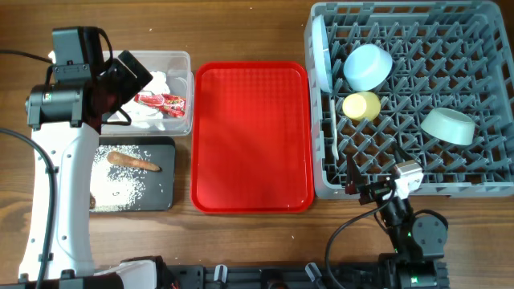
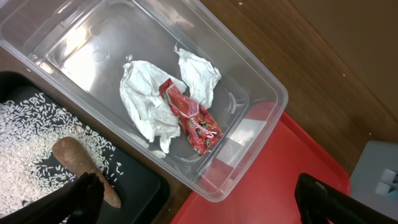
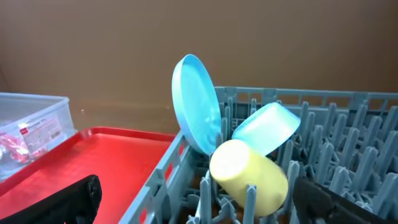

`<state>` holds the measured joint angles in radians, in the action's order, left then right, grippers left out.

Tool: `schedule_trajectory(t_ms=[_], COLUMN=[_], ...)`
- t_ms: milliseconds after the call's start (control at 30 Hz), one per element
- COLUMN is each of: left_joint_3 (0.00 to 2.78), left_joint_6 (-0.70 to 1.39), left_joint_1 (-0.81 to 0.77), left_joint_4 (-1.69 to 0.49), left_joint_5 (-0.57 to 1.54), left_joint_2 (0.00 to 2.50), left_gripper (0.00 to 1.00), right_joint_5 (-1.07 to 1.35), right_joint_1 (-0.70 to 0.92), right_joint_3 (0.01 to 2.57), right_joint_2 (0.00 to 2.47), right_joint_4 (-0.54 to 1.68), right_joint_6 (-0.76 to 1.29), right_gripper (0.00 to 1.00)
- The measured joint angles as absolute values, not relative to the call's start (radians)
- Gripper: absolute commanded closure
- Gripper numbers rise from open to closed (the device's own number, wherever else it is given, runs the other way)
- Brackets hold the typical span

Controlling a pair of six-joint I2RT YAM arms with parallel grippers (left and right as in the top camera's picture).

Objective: Sort waste into correct bins and load items into the dishwasher rack

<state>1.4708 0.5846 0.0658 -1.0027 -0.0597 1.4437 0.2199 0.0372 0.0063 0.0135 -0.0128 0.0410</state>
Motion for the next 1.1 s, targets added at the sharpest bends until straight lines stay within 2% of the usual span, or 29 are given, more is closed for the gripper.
schedule_trajectory(t_ms=[1100], left_joint_3=[1.471], left_joint_6=[0.585], left_joint_1=[0.066], left_joint_4=[-1.009], left_joint_5=[-0.064], left_joint_2=[1.444], left_gripper=[0.0], right_joint_5=[0.219], right_joint_1=[0.037], right_joint_3=[0.006], right_joint_2=[0.014], right_joint_4=[-0.012], right_joint_6=[0.041], right_gripper=[0.0])
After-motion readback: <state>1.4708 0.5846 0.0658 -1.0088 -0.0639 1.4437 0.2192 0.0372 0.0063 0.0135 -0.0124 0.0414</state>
